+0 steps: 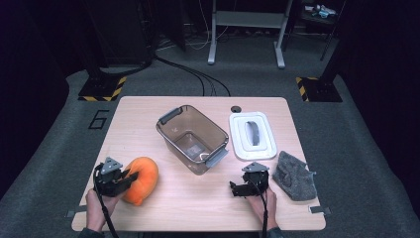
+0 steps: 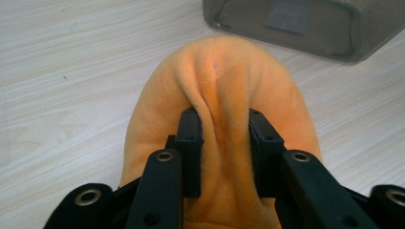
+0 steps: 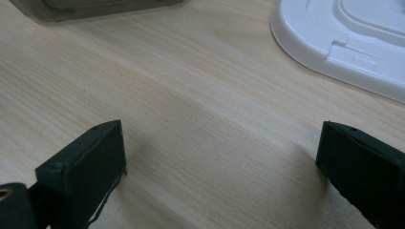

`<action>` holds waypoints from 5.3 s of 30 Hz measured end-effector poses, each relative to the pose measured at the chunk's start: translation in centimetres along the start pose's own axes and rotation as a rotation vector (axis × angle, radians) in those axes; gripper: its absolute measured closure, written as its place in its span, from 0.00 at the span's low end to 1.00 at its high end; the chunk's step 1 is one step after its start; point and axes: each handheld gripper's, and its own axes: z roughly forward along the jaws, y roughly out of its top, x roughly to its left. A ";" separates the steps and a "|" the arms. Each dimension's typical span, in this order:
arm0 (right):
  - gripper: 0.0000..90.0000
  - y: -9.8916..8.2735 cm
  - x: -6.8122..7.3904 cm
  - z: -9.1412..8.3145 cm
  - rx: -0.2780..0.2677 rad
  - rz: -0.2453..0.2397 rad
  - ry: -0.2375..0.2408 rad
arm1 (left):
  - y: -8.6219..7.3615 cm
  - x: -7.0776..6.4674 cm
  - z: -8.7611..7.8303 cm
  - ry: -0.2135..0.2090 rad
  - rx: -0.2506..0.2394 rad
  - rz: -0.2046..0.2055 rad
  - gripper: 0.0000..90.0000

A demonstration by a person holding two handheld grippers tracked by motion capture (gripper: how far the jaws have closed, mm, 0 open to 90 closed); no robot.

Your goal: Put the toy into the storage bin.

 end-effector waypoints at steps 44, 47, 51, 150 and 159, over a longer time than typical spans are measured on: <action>0.02 0.0 0.0 0.0 0.003 0.000 0.001 | 3.9 2.5 -2.7 0.002 -0.081 0.072 0.87; 0.02 0.0 -0.1 0.0 0.005 -0.007 0.001 | 4.4 2.7 -2.8 0.010 -0.082 0.074 0.87; 0.02 0.0 -0.1 0.0 0.005 -0.007 0.002 | 5.0 3.1 -3.0 0.017 -0.084 0.077 0.87; 0.02 0.0 0.1 0.0 -0.001 0.012 -0.006 | 20.6 -0.1 3.0 -0.059 -0.156 0.292 0.86; 0.02 0.0 0.1 0.0 -0.001 0.012 -0.006 | 21.3 -1.2 4.6 -0.082 -0.151 0.307 0.86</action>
